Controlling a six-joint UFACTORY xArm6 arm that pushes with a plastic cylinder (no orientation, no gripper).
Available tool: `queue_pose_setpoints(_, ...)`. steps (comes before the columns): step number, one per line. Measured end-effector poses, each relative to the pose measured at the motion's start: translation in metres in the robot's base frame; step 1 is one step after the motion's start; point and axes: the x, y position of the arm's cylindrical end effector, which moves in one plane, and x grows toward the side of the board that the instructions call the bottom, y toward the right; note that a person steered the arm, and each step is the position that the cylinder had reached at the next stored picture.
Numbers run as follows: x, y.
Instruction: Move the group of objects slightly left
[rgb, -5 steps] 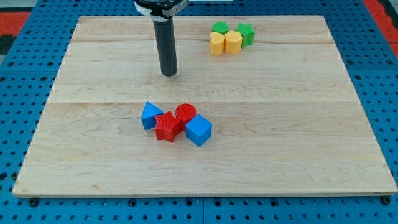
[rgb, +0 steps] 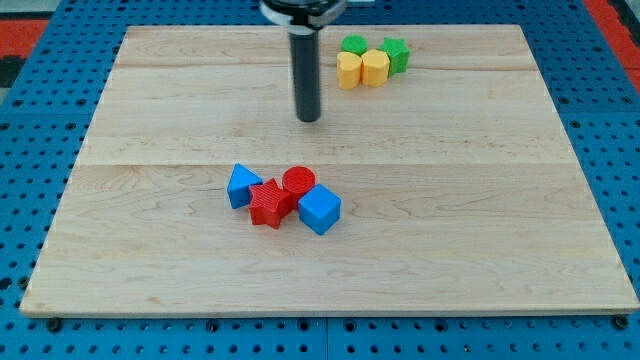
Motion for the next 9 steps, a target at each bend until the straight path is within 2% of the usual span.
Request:
queue_pose_setpoints(1,0.000,0.112)
queue_pose_setpoints(2,-0.044,0.191)
queue_pose_setpoints(3,-0.111,0.181)
queue_pose_setpoints(4,-0.123,0.135)
queue_pose_setpoints(5,-0.128,0.098)
queue_pose_setpoints(6,-0.128,0.089)
queue_pose_setpoints(7,-0.120,0.141)
queue_pose_setpoints(8,-0.092,0.120)
queue_pose_setpoints(9,-0.092,0.079)
